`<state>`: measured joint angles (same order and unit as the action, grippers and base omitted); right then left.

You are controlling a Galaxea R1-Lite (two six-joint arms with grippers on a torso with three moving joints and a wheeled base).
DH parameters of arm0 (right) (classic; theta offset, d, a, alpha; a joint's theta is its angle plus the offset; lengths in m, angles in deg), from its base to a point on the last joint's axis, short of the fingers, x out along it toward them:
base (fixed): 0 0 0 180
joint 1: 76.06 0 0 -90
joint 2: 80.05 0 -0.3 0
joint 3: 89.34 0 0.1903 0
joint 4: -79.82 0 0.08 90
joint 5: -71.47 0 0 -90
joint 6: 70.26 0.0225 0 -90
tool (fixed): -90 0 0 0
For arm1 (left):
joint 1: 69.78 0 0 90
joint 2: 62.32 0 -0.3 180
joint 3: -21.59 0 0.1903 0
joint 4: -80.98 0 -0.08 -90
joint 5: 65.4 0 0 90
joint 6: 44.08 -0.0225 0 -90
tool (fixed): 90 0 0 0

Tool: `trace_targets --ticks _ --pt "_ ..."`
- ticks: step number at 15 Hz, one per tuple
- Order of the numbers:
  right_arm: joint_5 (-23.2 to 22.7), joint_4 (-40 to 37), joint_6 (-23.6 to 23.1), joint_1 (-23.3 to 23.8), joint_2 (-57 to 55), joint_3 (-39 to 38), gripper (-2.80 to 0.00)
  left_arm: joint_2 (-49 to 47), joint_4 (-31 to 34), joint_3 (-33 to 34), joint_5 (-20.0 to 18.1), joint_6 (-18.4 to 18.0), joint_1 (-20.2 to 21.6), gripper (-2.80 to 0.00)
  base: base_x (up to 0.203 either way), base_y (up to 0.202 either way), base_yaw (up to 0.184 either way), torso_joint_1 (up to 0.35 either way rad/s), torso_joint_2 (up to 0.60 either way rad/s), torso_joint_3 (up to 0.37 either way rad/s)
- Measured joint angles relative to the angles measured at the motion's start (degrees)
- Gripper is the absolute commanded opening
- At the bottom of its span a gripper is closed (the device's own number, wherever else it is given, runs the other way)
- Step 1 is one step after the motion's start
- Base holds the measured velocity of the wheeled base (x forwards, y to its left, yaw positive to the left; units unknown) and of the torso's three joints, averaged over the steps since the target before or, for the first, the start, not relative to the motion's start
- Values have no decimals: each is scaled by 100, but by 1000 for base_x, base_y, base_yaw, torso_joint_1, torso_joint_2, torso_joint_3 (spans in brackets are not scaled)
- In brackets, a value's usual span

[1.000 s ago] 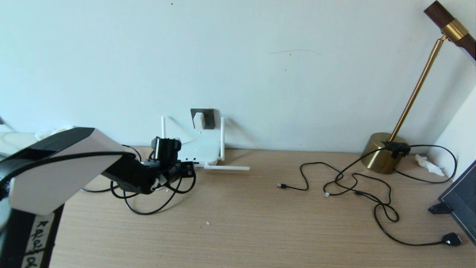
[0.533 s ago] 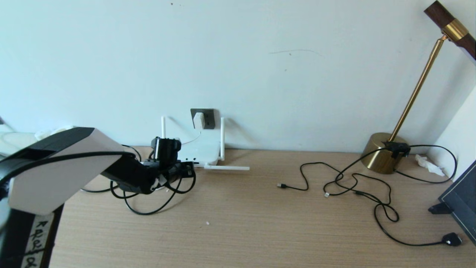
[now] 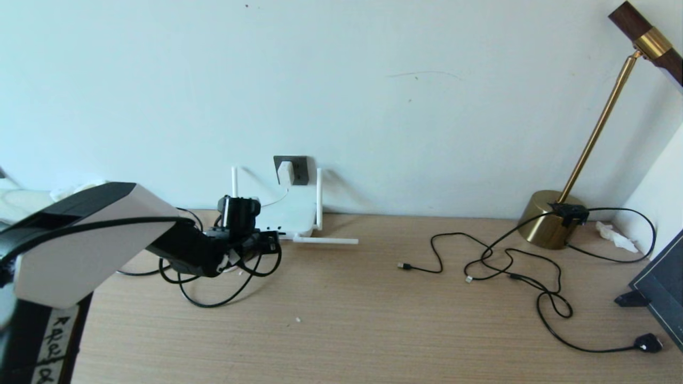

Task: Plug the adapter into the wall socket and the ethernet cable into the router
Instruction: Plug cable into router interface

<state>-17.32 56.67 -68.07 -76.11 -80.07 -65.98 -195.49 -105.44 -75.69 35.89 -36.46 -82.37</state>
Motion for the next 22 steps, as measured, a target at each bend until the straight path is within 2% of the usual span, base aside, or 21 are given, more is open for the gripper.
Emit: trace_targets --ticks 22 --pt "0 0 -3 2 0 0 -280 -109 102 -201 6 -24 -22 -280 0 0 0 0 0 0"
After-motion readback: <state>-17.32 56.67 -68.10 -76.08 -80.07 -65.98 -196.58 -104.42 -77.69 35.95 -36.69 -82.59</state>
